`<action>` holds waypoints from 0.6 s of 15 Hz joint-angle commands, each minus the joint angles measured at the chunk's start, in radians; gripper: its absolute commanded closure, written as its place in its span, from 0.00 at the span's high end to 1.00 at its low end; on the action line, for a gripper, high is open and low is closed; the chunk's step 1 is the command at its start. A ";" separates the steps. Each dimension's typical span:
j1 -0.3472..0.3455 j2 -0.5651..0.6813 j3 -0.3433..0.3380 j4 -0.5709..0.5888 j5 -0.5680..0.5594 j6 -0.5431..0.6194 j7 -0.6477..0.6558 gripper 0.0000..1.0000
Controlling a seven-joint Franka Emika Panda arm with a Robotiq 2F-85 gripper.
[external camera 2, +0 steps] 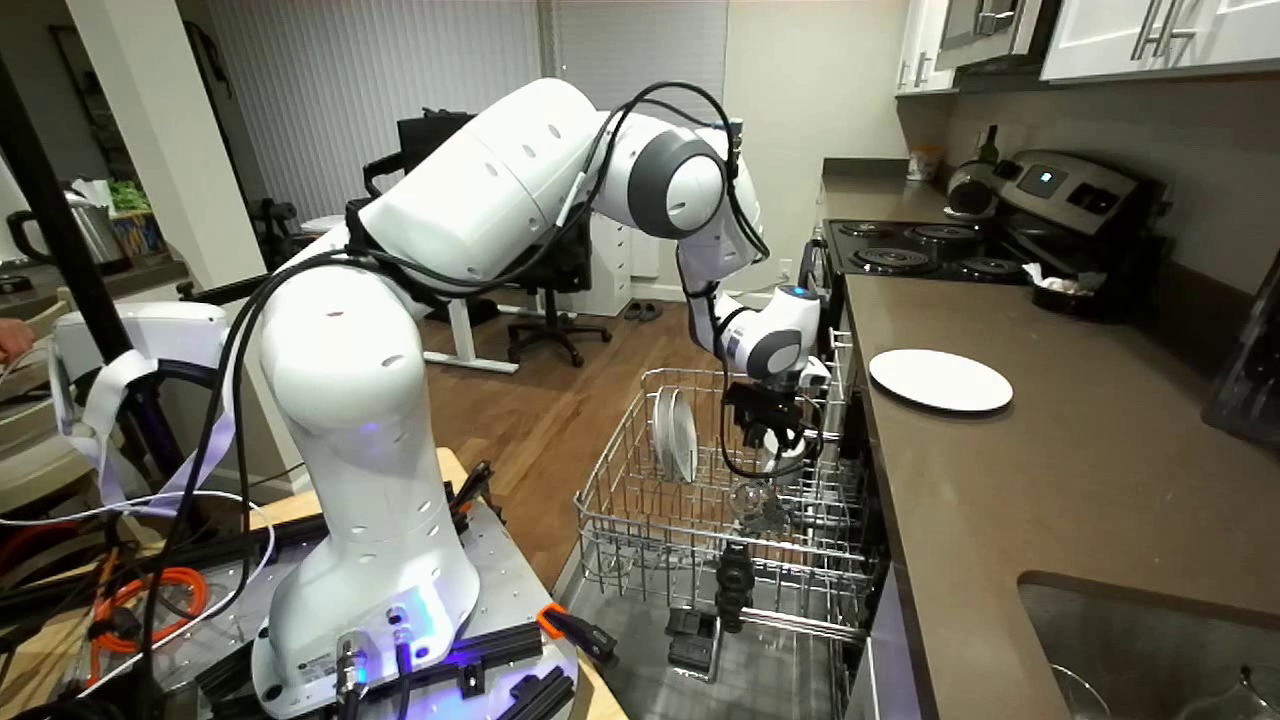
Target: Move the two plates from the right to the left side of the dishwasher rack then move the mug to the right side
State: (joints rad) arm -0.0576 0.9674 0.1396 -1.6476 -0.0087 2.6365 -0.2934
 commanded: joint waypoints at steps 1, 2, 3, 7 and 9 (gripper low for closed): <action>0.012 0.008 -0.009 0.016 -0.005 -0.012 0.025 0.71; 0.011 0.009 -0.006 0.016 -0.003 -0.014 0.024 0.69; 0.010 0.009 -0.003 0.016 0.001 -0.016 0.026 0.69; 0.014 0.015 -0.001 0.017 0.004 -0.021 0.037 0.68; 0.017 0.021 0.001 0.018 0.006 -0.029 0.040 0.56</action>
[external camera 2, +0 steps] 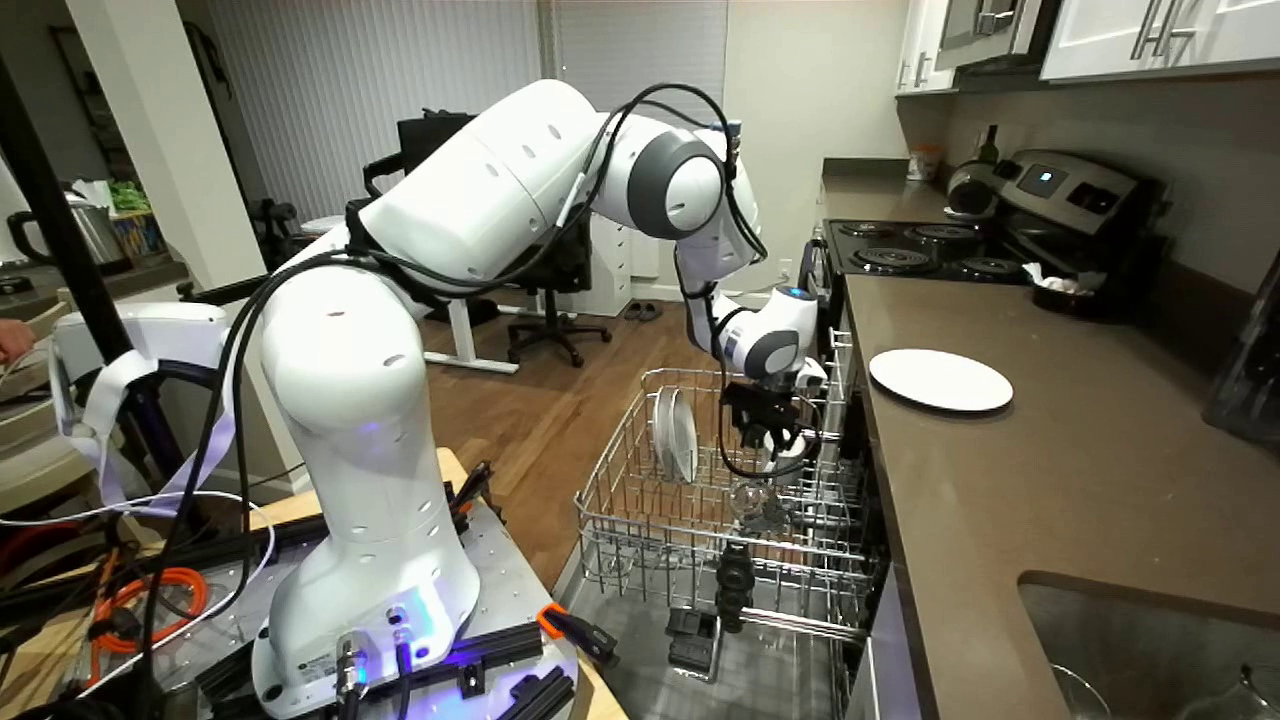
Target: Move the two plates from the right to the left side of the dishwasher rack then move the mug to the right side
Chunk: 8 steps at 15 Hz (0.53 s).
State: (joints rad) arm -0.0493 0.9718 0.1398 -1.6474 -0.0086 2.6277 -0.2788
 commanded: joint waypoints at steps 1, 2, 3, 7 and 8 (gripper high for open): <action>0.011 0.020 0.000 0.019 0.005 -0.020 0.029 0.46; 0.011 0.024 0.000 0.021 0.005 -0.019 0.030 0.40; 0.014 0.029 -0.003 0.021 0.002 -0.011 0.032 0.34; 0.032 0.046 -0.024 0.029 -0.010 0.005 0.045 0.30; 0.037 0.047 -0.030 0.031 -0.012 0.006 0.049 0.31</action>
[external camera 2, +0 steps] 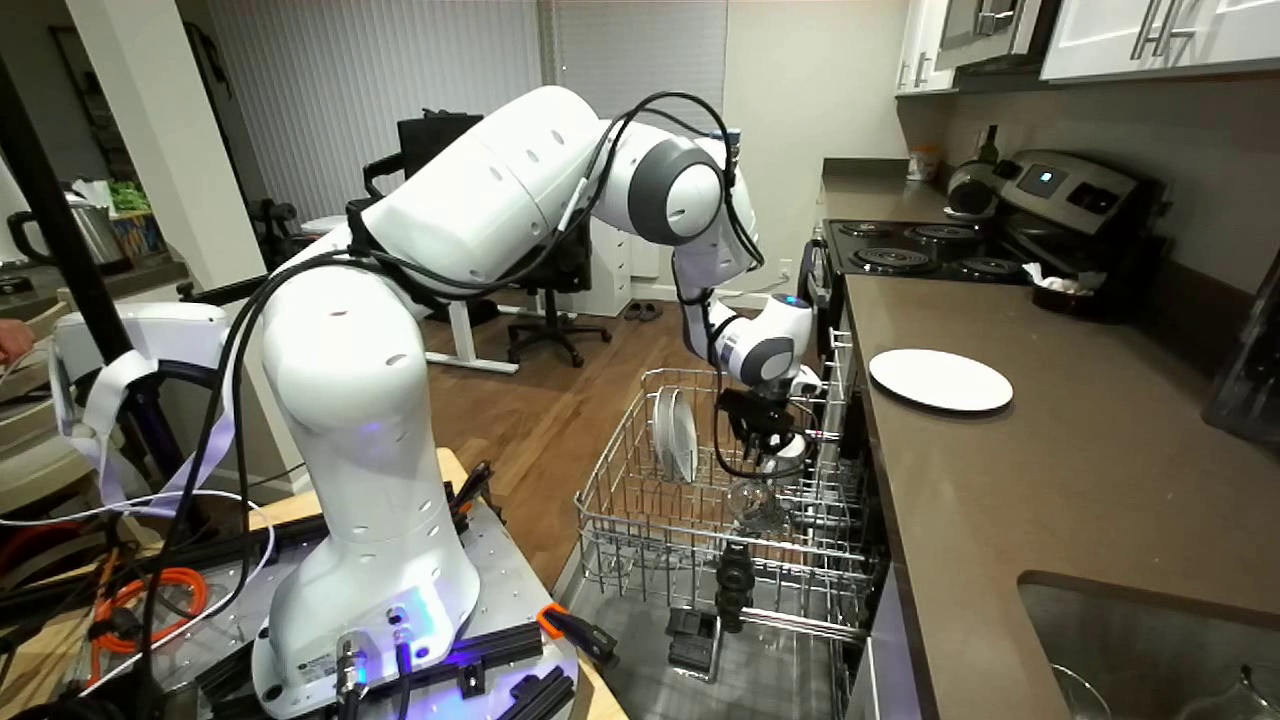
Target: Move the two plates from the right to the left side of the dishwasher rack then move the mug to the right side
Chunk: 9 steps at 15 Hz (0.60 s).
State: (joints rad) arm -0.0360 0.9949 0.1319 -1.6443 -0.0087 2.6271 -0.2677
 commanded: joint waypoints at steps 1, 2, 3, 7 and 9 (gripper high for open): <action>0.028 0.023 -0.027 0.029 -0.013 0.008 0.041 0.36; 0.031 0.023 -0.030 0.030 -0.014 0.009 0.042 0.40; 0.037 0.023 -0.038 0.032 -0.016 0.011 0.048 0.41; 0.049 0.012 -0.050 0.027 -0.020 0.008 0.060 0.65; 0.054 0.006 -0.058 0.025 -0.023 -0.003 0.063 0.64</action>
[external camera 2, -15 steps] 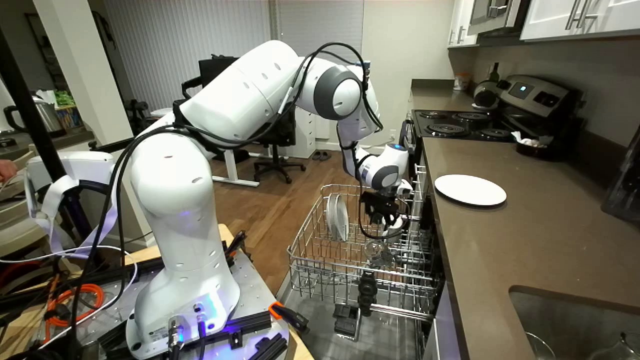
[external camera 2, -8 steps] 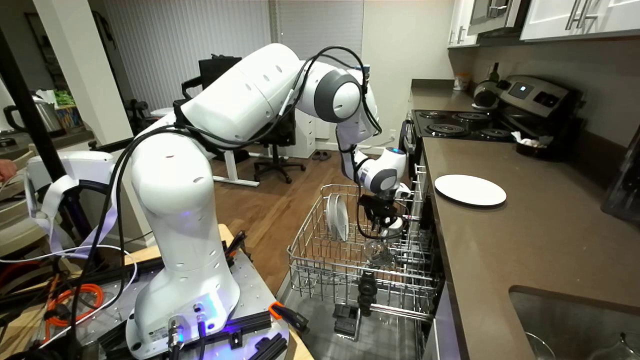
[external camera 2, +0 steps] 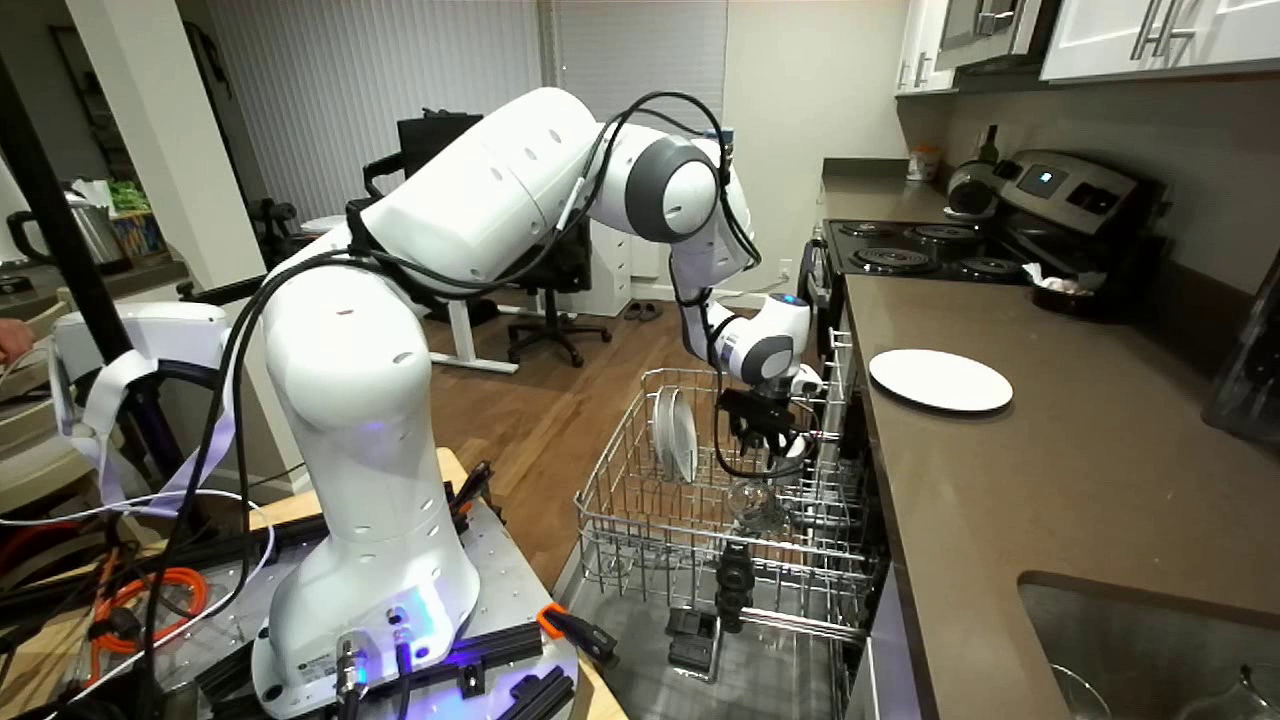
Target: Move the two plates from the right to the left side of the dishwasher rack then move the mug to the right side
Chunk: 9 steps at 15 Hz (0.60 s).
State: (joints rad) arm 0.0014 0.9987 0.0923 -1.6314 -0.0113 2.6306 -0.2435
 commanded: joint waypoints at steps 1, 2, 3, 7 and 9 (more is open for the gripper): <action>0.020 -0.002 -0.024 0.010 -0.023 -0.011 0.041 0.67; 0.025 -0.008 -0.030 0.008 -0.025 -0.016 0.048 0.65; 0.029 -0.012 -0.036 0.006 -0.027 -0.016 0.056 0.64; 0.044 -0.010 -0.045 0.013 -0.025 -0.011 0.081 0.62; 0.046 0.003 -0.041 0.025 -0.025 -0.004 0.079 0.62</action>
State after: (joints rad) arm 0.0315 0.9944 0.0607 -1.6256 -0.0143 2.6294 -0.2014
